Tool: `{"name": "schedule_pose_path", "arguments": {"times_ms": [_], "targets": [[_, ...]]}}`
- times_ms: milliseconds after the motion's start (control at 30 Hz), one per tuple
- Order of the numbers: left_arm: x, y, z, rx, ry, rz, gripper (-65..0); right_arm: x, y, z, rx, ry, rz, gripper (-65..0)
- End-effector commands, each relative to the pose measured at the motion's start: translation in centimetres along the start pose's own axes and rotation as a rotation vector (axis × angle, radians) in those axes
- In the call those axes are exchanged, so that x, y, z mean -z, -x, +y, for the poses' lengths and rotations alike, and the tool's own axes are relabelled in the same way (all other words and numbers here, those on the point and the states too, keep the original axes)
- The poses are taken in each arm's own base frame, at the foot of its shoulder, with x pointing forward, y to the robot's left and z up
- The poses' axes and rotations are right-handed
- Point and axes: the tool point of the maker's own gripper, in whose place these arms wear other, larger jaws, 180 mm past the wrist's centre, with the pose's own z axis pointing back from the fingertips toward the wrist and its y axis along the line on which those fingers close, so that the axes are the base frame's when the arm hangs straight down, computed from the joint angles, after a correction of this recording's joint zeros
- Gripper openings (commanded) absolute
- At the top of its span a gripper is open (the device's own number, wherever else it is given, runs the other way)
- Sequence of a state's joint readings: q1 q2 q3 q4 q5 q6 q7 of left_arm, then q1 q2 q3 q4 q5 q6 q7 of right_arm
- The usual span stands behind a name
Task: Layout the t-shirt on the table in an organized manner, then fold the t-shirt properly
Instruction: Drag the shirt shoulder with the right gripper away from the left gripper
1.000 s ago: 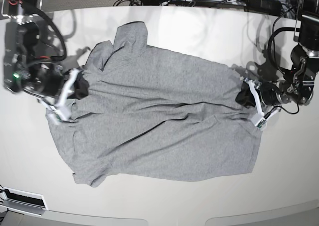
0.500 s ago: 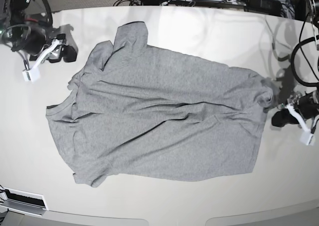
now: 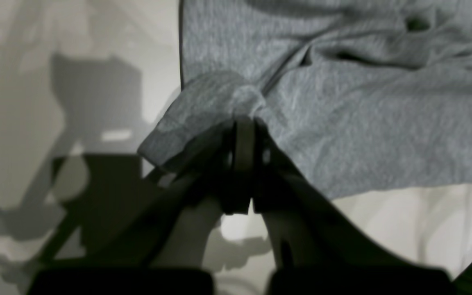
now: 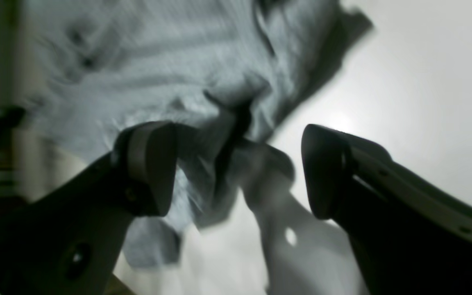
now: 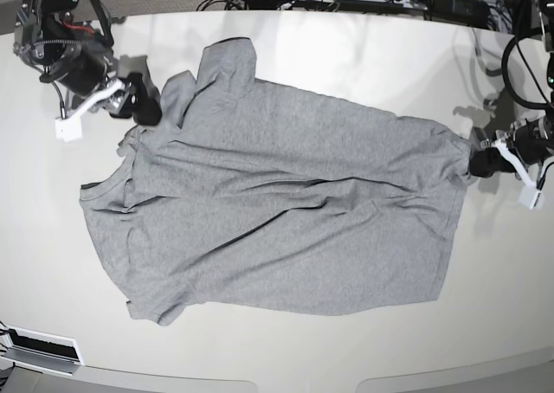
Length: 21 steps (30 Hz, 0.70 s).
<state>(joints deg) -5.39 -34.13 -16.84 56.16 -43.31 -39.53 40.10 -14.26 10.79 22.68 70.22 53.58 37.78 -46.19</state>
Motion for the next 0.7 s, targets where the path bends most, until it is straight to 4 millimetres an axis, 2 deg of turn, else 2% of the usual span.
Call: {"name": "schedule_pose_path", "arguments": {"times_ms": [0, 133, 233, 367, 467, 600, 667], "targets": [[-0.9, -2.5, 0.4, 0.025, -0.003, -0.065, -65.0, 0.1, 1.2, -0.6, 0.021, 0.002, 0.056, -15.8], [-0.9, -2.4, 0.4, 0.025, -0.003, -0.064, -65.0, 1.0, 2.4, 1.3, 0.142, -0.144, 0.128, -15.8], [-0.9, -2.5, 0.4, 0.025, -0.003, -0.066, -65.0, 0.9, 1.8, 3.0, 0.18, -0.233, 0.128, -15.8], [-0.9, -2.5, 0.4, 0.024, -0.003, -0.065, -65.0, 0.9, 1.5, 3.4, 0.188, -0.256, 0.122, -15.9], [-0.9, -2.6, 0.4, 0.022, -0.001, -0.07, -65.0, 0.8, 2.2, 3.8, 0.186, -0.271, 0.161, -15.9], [-0.9, -2.7, 0.3, 0.016, 0.004, -0.077, -65.0, 0.4, 3.1, 6.5, 0.21, -0.4, 0.226, -16.0], [-0.9, -2.7, 0.3, 0.016, 0.004, -0.08, -65.0, 0.5, 3.6, 7.1, 0.206, -0.422, 0.251, -16.7]]}}
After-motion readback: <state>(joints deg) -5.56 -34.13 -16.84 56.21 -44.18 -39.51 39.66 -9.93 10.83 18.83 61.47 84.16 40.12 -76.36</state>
